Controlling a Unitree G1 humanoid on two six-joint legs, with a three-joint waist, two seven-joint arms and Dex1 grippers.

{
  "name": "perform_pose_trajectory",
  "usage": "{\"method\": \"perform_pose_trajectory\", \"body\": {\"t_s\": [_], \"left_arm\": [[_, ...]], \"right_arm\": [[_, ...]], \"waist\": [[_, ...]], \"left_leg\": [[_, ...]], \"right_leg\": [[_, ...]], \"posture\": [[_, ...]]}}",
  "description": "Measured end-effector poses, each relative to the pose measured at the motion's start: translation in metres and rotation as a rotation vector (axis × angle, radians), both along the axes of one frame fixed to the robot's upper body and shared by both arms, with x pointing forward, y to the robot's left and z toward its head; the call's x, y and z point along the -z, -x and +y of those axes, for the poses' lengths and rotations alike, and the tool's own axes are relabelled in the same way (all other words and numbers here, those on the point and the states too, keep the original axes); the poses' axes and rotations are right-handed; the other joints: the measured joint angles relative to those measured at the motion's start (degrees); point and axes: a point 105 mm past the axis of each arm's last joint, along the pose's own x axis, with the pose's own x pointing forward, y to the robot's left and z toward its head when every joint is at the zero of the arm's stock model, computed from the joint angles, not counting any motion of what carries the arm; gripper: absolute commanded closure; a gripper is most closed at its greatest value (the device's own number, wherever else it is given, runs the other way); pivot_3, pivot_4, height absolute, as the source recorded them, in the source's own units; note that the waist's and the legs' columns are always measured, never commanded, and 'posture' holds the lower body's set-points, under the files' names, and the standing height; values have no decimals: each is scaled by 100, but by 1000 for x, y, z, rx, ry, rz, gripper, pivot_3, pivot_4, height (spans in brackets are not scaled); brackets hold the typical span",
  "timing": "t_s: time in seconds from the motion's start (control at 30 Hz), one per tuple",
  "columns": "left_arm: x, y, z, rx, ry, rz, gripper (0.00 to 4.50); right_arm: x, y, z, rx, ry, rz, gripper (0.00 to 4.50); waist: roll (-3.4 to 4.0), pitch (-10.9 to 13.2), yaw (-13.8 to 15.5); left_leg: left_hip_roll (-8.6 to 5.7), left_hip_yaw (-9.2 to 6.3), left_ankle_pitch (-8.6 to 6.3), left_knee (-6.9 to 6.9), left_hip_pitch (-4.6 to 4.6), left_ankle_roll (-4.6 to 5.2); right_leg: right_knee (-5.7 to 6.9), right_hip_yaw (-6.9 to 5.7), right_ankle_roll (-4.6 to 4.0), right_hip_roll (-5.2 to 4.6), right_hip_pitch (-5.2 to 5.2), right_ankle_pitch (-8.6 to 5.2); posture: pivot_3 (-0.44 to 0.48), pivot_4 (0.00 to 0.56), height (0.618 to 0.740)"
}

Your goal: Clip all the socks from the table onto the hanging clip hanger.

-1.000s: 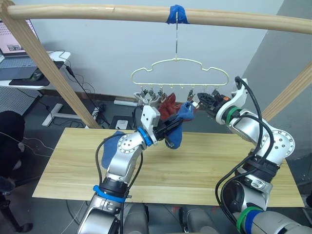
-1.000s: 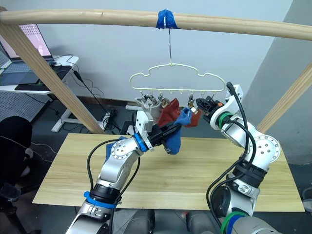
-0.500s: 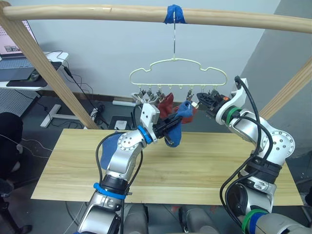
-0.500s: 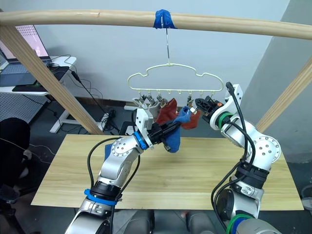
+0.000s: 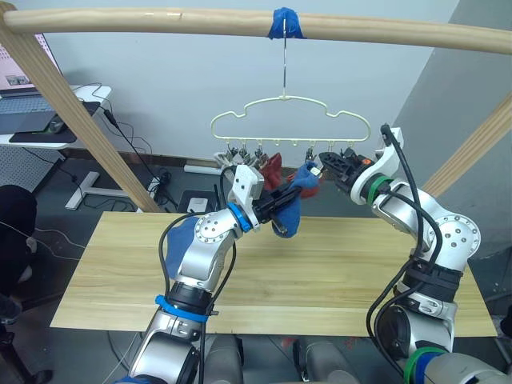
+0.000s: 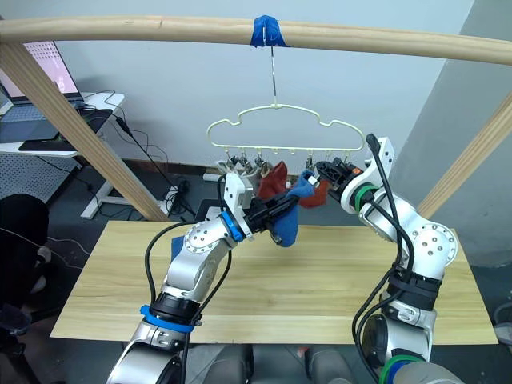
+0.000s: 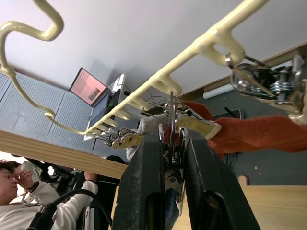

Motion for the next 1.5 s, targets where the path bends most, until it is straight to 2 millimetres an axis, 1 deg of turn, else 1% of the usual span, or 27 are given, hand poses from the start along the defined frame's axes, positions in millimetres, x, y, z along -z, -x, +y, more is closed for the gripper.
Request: {"method": "perform_pose_trajectory", "body": {"t_s": [0.2,0.23,0.27,0.4,0.5,0.57,0.63,0.67,0.8,0.87,0.9,0.97,1.0,1.07,1.13,1.2,1.3,1.37,1.4,1.5], "left_arm": [[-3,0,-3,7,8,-7,4461],[-3,0,-3,7,9,-7,4500],[-3,0,-3,8,9,-7,4500],[-3,0,-4,10,10,-7,4500],[-3,1,-4,14,9,-11,4500],[-3,3,-7,32,4,-13,3940],[-2,5,-11,51,0,-11,3467],[-1,7,-14,66,-2,-7,3065],[6,14,-27,130,-13,32,1841],[11,14,-27,135,-16,47,1223],[14,14,-26,135,-19,59,956],[21,15,-21,132,-28,86,273],[25,16,-18,128,-35,98,9],[33,16,-10,112,-53,122,9],[37,15,1,86,-67,135,9],[35,18,14,70,-87,126,9],[25,22,44,31,-97,124,9],[12,28,53,33,-79,119,0],[5,32,55,45,-69,116,0],[-8,40,60,50,-37,129,0]], "right_arm": [[0,0,4,-14,28,-11,4314],[0,0,5,-18,37,-14,3587],[0,1,5,-22,44,-15,3328],[6,3,6,-41,61,-13,1867],[7,3,0,-35,80,-22,755],[7,5,-7,-26,106,-38,30],[8,9,-16,-11,131,-51,0],[9,10,-21,0,135,-54,0],[7,17,-32,30,147,-82,0],[4,20,-39,49,186,-112,0],[3,21,-43,61,211,-132,0],[3,23,-48,82,250,-158,0],[5,23,-49,91,266,-165,0],[10,23,-47,97,311,-182,0],[14,22,-43,101,355,-210,0],[16,19,-39,118,429,-263,0],[19,16,-36,158,539,-345,0],[17,14,-35,198,573,-396,369],[14,14,-34,216,575,-426,628],[12,11,-32,260,626,-478,1658]], "waist": [[0,0,2],[0,0,3],[0,0,3],[0,0,3],[0,0,7],[0,0,17],[0,0,18],[0,0,10],[0,0,-3],[0,0,-7],[0,0,-10],[0,0,-26],[0,0,-35],[0,0,-47],[0,0,-51],[0,0,-57],[1,0,-55],[0,0,-25],[0,0,-5],[-1,0,28]], "left_leg": [[0,0,0,0,0,0],[0,0,0,0,0,0],[0,0,0,0,0,0],[0,0,0,0,0,0],[-1,0,0,1,-2,0],[-1,0,0,1,-2,0],[-1,0,0,1,-3,0],[-1,0,0,1,-3,0],[-1,0,0,2,-2,0],[-1,1,0,3,-2,0],[-1,1,0,3,-2,0],[1,1,0,2,0,0],[2,0,0,2,1,0],[6,-1,0,2,2,0],[5,-1,0,3,2,-1],[5,-1,0,3,2,-1],[8,-4,1,2,2,-1],[7,-4,1,4,1,-2],[5,-3,1,4,2,-2],[4,-5,1,7,2,-2]], "right_leg": [[-1,0,0,0,0,0],[-1,-1,0,0,0,0],[-1,-1,0,0,0,0],[-1,-1,0,0,0,0],[-2,0,0,0,0,0],[-3,0,0,0,1,0],[-4,0,1,0,0,0],[-4,0,1,0,1,0],[-3,1,2,0,1,-1],[-3,2,4,0,1,-2],[-3,2,24,1,1,-14],[-3,3,24,3,1,-13],[-2,3,24,4,1,-14],[-1,2,24,6,1,-14],[0,3,24,6,1,-14],[0,3,25,6,1,-14],[0,0,25,6,0,-14],[-1,-1,25,4,1,-14],[-2,-1,26,2,3,-15],[-2,-3,26,-1,7,-15]], "posture": [[-11,163,740],[-11,163,740],[-11,163,740],[-12,161,740],[-17,160,740],[-23,159,740],[-31,158,740],[-35,157,740],[-50,157,740],[-52,157,740],[-54,157,740],[-54,157,740],[-51,158,740],[-48,155,740],[-35,154,740],[-35,154,740],[-11,156,740],[4,160,740],[15,162,740],[27,167,740]]}}
